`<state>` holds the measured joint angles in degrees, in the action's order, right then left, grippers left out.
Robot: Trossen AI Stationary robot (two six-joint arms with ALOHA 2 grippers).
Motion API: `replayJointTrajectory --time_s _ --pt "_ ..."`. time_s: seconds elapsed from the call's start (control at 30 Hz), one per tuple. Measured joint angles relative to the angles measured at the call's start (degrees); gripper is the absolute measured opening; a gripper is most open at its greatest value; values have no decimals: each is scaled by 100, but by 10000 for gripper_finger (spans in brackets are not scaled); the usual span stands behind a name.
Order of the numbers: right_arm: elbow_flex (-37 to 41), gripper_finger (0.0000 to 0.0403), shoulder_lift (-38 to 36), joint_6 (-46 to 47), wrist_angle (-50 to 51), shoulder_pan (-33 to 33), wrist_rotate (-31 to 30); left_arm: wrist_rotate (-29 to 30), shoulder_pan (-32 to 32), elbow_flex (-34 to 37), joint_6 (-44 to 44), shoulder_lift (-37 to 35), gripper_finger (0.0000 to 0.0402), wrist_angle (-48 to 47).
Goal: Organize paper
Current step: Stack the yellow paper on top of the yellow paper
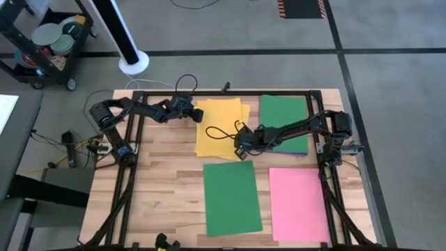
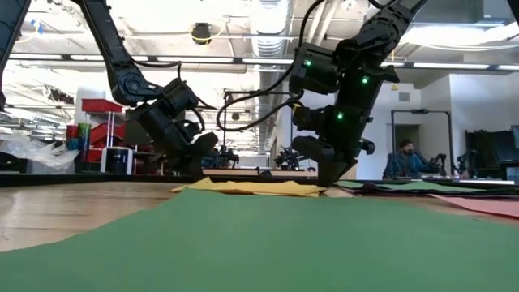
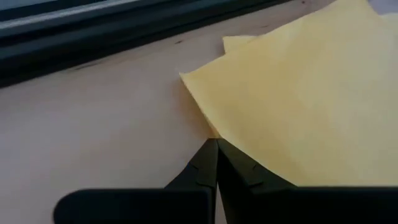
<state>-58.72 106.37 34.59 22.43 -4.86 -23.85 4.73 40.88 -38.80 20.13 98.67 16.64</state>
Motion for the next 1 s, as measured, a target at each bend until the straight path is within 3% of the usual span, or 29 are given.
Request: replayJointTrajectory --time_s 0.37,0.53,0.7,1.0 --pt "2 0 0 592 413 -556 -910 50 28 -126 -191 -81 0 -395" --pt "2 0 0 278 -5 -1013 -881 55 28 -126 -200 -81 0 -389" --pt "6 0 90 48 -295 -1371 -440 66 26 -126 -200 -81 0 -391" --pt "9 0 177 26 -610 -1593 -168 -160 44 -124 -145 12 0 -338"
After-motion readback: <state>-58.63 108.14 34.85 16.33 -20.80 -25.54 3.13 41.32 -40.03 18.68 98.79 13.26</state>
